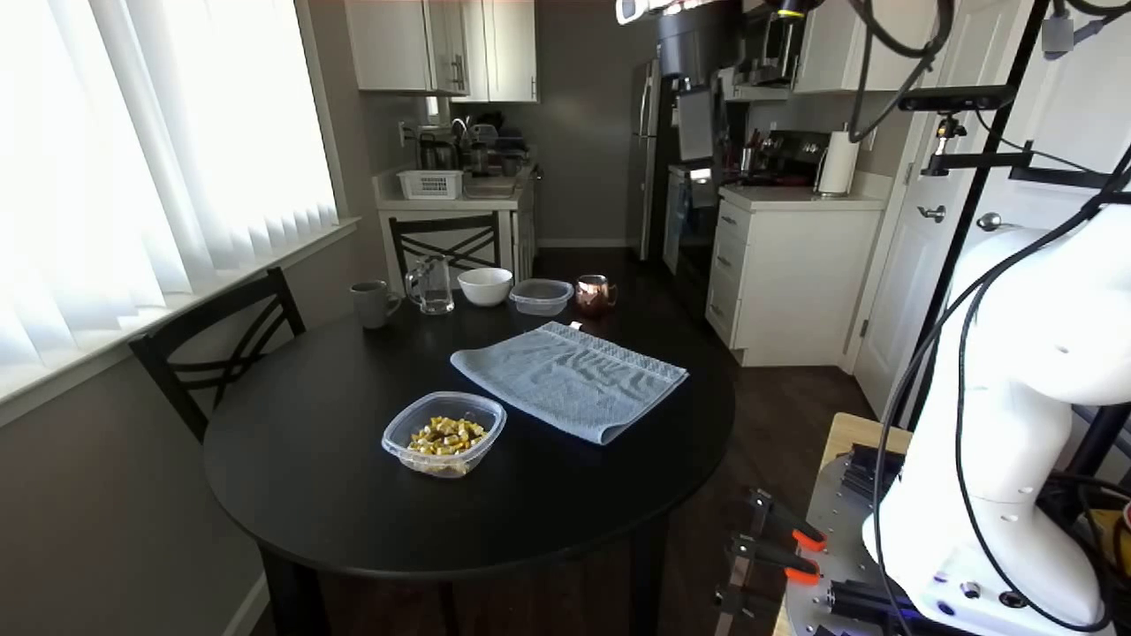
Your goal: Pour the contents of the lunchbox onto the blue towel
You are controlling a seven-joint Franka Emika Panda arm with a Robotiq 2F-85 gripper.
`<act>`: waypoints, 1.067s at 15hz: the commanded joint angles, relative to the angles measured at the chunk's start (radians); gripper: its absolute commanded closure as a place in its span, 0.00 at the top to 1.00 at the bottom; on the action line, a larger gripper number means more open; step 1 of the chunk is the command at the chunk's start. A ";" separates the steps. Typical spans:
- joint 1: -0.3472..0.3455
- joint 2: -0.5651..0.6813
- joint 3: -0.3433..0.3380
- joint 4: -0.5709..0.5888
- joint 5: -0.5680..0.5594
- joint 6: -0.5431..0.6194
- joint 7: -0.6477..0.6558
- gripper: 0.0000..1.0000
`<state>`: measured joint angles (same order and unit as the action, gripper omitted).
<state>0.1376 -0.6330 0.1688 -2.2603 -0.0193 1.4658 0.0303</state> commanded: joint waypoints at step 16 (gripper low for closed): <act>-0.001 0.963 -0.058 0.497 -0.007 0.439 0.049 1.00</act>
<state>0.1335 0.2624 0.1220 -1.8187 -0.0208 1.8814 0.0679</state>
